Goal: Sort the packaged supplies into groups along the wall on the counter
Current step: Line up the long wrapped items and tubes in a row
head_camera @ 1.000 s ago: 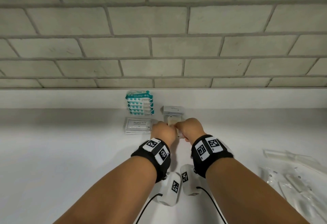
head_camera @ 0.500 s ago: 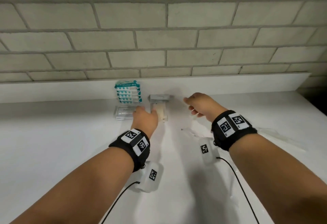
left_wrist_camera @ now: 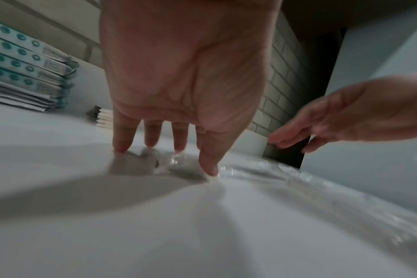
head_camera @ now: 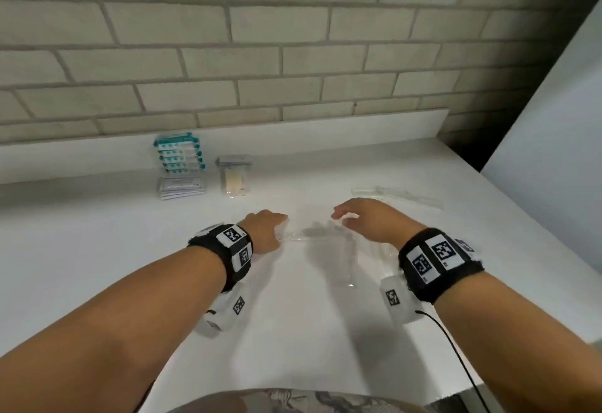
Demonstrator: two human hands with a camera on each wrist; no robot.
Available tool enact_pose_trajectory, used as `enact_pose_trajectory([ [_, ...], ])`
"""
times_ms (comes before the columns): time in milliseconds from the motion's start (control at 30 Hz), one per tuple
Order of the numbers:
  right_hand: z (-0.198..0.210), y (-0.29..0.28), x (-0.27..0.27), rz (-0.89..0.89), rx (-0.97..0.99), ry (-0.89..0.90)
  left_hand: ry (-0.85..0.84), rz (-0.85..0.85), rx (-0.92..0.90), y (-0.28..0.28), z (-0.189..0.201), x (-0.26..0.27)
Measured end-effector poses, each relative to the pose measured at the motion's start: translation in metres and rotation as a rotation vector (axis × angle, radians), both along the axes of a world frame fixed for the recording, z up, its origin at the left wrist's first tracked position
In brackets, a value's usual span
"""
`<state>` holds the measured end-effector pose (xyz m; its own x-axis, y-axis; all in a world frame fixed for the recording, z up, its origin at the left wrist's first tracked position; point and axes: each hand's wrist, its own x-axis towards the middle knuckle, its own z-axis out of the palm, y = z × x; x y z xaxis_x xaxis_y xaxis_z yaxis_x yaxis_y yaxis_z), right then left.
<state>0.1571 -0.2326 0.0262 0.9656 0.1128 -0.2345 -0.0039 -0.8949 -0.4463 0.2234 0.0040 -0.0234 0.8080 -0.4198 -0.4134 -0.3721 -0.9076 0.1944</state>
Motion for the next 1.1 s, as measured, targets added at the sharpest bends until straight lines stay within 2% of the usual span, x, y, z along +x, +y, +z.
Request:
enact_pose_trajectory([
  [100,0.009,-0.049,-0.017,-0.172,0.05,-0.037,-0.112,0.001,-0.018,0.004,0.0,-0.012],
  [167,0.01,-0.073,-0.025,-0.22,0.041,-0.016,-0.163,0.035,-0.052,0.007,-0.001,-0.02],
  [233,0.006,-0.088,-0.03,-0.21,-0.007,0.042,-0.158,0.128,-0.13,0.01,-0.001,-0.027],
  [367,0.004,-0.094,-0.034,-0.106,-0.119,0.14,-0.038,0.419,-0.384,0.008,-0.002,-0.041],
  [467,0.004,-0.085,-0.041,-0.028,-0.24,0.293,0.005,0.513,-0.474,-0.011,-0.002,-0.048],
  [567,-0.01,-0.076,-0.051,0.043,-0.403,0.376,-0.03,0.5,-0.477,-0.043,0.0,-0.058],
  [633,-0.016,-0.072,-0.054,0.088,-0.43,0.398,-0.065,0.441,-0.425,-0.068,0.0,-0.067],
  [667,-0.015,-0.073,-0.052,0.066,-0.385,0.406,-0.073,0.419,-0.404,-0.081,0.0,-0.07],
  [767,-0.002,-0.089,-0.042,-0.095,-0.092,0.409,-0.04,0.388,-0.352,-0.113,-0.004,-0.076],
  [833,0.004,-0.103,-0.033,-0.17,-0.012,0.294,-0.001,0.38,-0.273,-0.127,-0.008,-0.08],
  [900,-0.001,-0.116,-0.026,-0.2,-0.072,0.095,0.001,0.381,-0.19,-0.134,-0.011,-0.08],
  [967,-0.012,-0.126,-0.023,-0.203,-0.152,0.055,-0.006,0.395,-0.168,-0.141,-0.009,-0.08],
  [1033,-0.023,-0.132,-0.024,-0.168,-0.236,0.182,-0.051,0.455,-0.224,-0.148,-0.003,-0.079],
  [1100,-0.029,-0.139,-0.024,-0.166,-0.224,0.254,-0.119,0.541,-0.412,-0.157,0.004,-0.078],
])
